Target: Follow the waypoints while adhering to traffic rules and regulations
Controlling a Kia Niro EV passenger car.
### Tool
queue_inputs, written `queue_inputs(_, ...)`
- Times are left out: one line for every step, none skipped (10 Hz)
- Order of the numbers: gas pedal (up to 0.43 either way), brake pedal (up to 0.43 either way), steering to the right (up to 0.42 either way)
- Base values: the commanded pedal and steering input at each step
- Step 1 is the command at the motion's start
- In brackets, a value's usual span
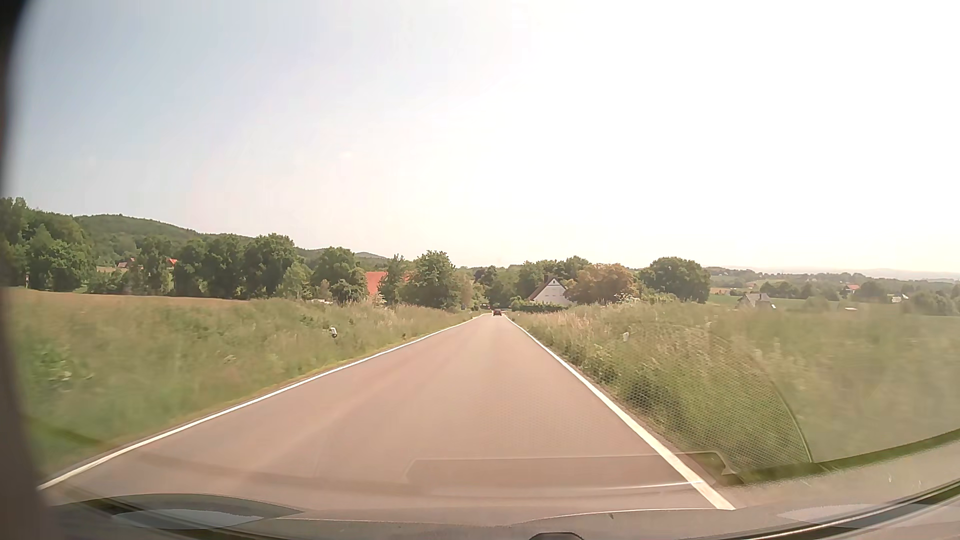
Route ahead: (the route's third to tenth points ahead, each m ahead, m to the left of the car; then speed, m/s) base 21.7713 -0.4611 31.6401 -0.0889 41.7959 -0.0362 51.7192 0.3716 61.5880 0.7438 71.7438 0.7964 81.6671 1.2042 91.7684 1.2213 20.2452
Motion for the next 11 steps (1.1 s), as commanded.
queue_inputs(0.110, 0.000, -0.010)
queue_inputs(0.110, 0.000, -0.009)
queue_inputs(0.098, 0.000, -0.010)
queue_inputs(0.098, 0.000, -0.009)
queue_inputs(0.098, 0.000, -0.009)
queue_inputs(0.098, 0.000, -0.008)
queue_inputs(0.098, 0.000, -0.007)
queue_inputs(0.098, 0.000, -0.007)
queue_inputs(0.098, 0.000, -0.007)
queue_inputs(0.098, 0.000, -0.007)
queue_inputs(0.098, 0.000, -0.005)
